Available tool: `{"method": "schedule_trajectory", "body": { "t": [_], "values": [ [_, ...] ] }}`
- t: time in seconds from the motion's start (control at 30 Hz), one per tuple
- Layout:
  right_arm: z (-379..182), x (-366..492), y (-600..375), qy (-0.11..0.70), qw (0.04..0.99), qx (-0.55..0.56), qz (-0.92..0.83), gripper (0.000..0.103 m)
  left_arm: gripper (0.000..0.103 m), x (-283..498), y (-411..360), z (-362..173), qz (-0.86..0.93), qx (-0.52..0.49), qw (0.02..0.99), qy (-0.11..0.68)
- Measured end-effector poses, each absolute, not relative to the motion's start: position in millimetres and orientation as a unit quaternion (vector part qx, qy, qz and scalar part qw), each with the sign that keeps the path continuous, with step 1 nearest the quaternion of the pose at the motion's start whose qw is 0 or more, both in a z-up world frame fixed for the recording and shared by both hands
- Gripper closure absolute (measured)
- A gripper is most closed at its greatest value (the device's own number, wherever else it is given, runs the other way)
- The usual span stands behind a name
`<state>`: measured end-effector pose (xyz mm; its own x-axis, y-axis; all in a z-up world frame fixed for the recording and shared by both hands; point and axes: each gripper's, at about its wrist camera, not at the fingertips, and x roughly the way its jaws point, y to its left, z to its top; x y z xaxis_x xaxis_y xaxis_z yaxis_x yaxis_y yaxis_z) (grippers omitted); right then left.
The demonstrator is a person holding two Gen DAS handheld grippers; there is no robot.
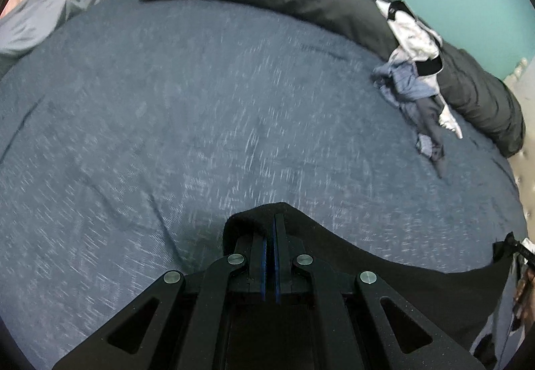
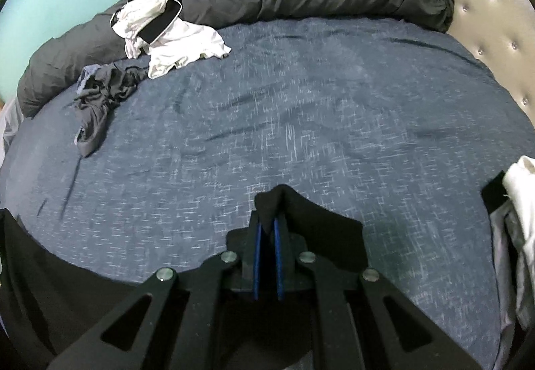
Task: Fold clothes
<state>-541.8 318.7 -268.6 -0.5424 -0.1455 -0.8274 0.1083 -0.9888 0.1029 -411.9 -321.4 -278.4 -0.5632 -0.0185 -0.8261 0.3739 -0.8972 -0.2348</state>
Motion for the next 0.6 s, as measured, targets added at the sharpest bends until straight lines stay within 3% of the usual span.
{"method": "schedule_trajectory", "body": {
  "t": [0.07,0.13,0.23,0.27,0.3,0.6],
  "values": [
    [-274.1,-542.8,323.6,-0.044,0.080,0.476,-0.875,0.095,0.100,-410.7,-320.6,-282.4,-0.859,0.458,0.103,0.204],
    [-275.8,-540.3,330.3,-0.077,0.095,0.479,-0.870,0.086,0.097,-403.4,-320.2,-278.2,-0.861,0.455,0.100,0.206],
    [-266.4,-522.5,341.5,-0.105,0.112,0.462,-0.873,0.048,0.078,-385.8,-320.6,-269.7,-0.856,0.460,0.095,0.216],
    [-262.7,-515.5,344.6,-0.111,0.116,0.458,-0.874,0.048,0.068,-378.2,-319.5,-266.2,-0.855,0.463,0.094,0.213],
    [-258.7,-507.2,347.7,-0.118,0.120,0.455,-0.874,0.048,0.065,-370.4,-318.2,-262.4,-0.855,0.465,0.089,0.212],
    [-237.4,-404.1,357.8,-0.164,0.149,0.441,-0.870,0.044,0.058,-278.0,-296.0,-233.8,-0.863,0.445,0.075,0.226]
  ]
}}
